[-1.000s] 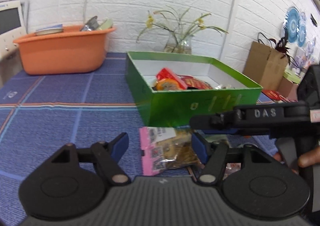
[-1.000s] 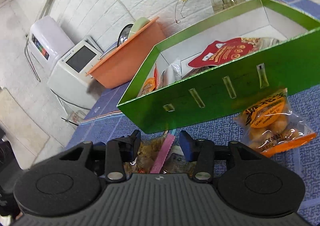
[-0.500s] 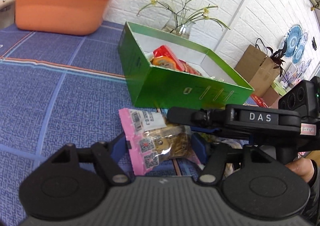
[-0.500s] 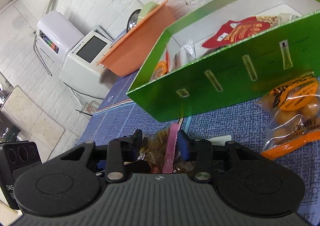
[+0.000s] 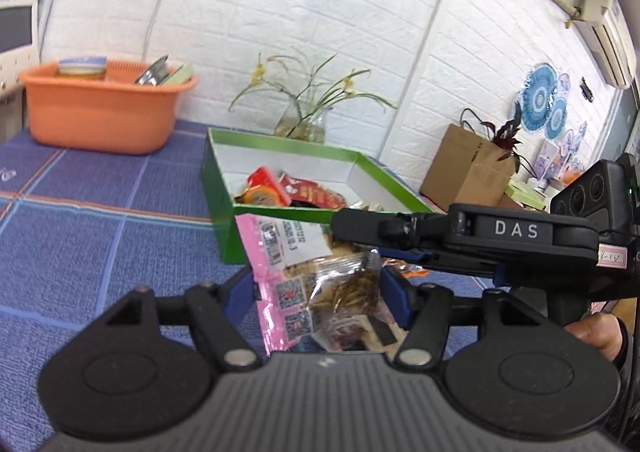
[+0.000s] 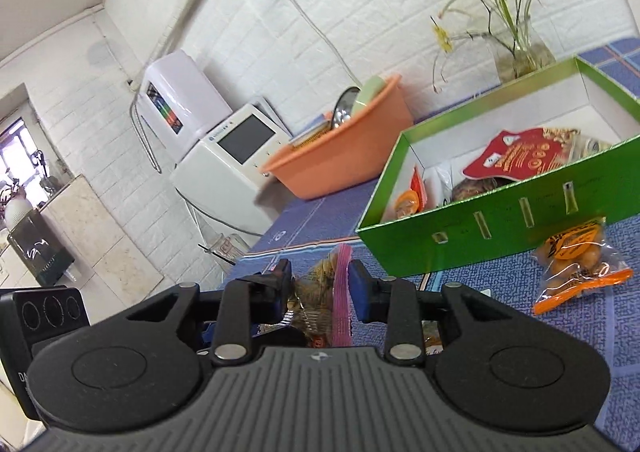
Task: Organize snacks
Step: 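Carry the cracker bag into the green box and open the left tool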
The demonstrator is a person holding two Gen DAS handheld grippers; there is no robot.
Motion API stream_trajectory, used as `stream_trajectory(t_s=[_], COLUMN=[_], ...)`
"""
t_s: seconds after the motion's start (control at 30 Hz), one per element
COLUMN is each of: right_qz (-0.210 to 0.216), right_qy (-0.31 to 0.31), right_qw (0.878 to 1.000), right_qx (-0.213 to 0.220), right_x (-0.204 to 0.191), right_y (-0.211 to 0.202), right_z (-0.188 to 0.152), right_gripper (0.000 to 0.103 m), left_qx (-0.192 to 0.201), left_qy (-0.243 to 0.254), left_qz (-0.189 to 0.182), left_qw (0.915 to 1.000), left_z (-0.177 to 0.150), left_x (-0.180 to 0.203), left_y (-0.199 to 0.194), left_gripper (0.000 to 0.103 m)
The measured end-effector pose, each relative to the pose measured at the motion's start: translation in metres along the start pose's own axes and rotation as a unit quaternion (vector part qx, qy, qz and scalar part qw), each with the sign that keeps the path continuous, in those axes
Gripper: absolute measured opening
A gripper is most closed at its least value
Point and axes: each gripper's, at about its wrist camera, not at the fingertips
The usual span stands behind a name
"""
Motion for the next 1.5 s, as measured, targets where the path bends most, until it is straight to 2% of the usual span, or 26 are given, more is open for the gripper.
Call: stream_trajectory(t_s=[0.17,0.3,0.5,0.67,0.87,1.03,1.17,1.3,1.43,1.5], right_qz=[-0.008,-0.016,-0.029,-0.02,-0.014,-0.035,-0.053,-0.072,-0.082,-0.083], right_qy=[-0.012,-0.03,-0.042,-0.036,-0.013,-0.01,-0.013,-0.016,-0.009,0.006], right_qw=[1.0,0.999,0.998,0.998,0.999,0.997,0.995,0.994,0.993,0.992], right_qx=[0.014,0.027,0.039,0.039,0.051,0.074,0.087,0.087,0.087,0.091], right_x=[-0.016,-0.025,-0.023,-0.014,0.01,0.036,0.058,0.082,0.1,0.109], right_y=[-0.02,-0.03,-0.035,-0.024,-0.006,-0.008,-0.008,0.001,0.011,0.016], right_z=[0.001,0.001,0.007,0.025,0.054,0.077,0.088,0.095,0.089,0.085], right_gripper=[0.055,0.055,0.054,0.053,0.051,0.051,0.051,0.051,0.05,0.049], left_qx=[0.018,0.022,0.025,0.033,0.034,0.027,0.03,0.026,0.014,0.004], left_qy=[0.035,0.041,0.048,0.059,0.053,0.051,0.066,0.082,0.097,0.096], left_qz=[0.003,-0.004,-0.009,0.004,0.004,-0.021,-0.019,-0.001,0.019,0.026], left_qw=[0.9992,0.9989,0.9985,0.9977,0.998,0.9981,0.9972,0.9963,0.995,0.995], left_z=[-0.001,0.001,0.009,0.026,0.058,0.079,0.083,0.081,0.075,0.073], left_x=[0.02,0.027,0.033,0.031,0.024,0.029,0.041,0.048,0.05,0.048], left_y=[-0.017,-0.023,-0.015,-0.004,0.03,0.074,0.105,0.136,0.158,0.167], left_gripper=[0.062,0.062,0.062,0.062,0.062,0.062,0.062,0.062,0.062,0.066])
Point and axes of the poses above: each gripper's, at about its wrist camera, not at the fingertips, and y roughly the way its jaws point, x to its right, z to its top, and after that the axes turned 6 degrees about z, right-handed
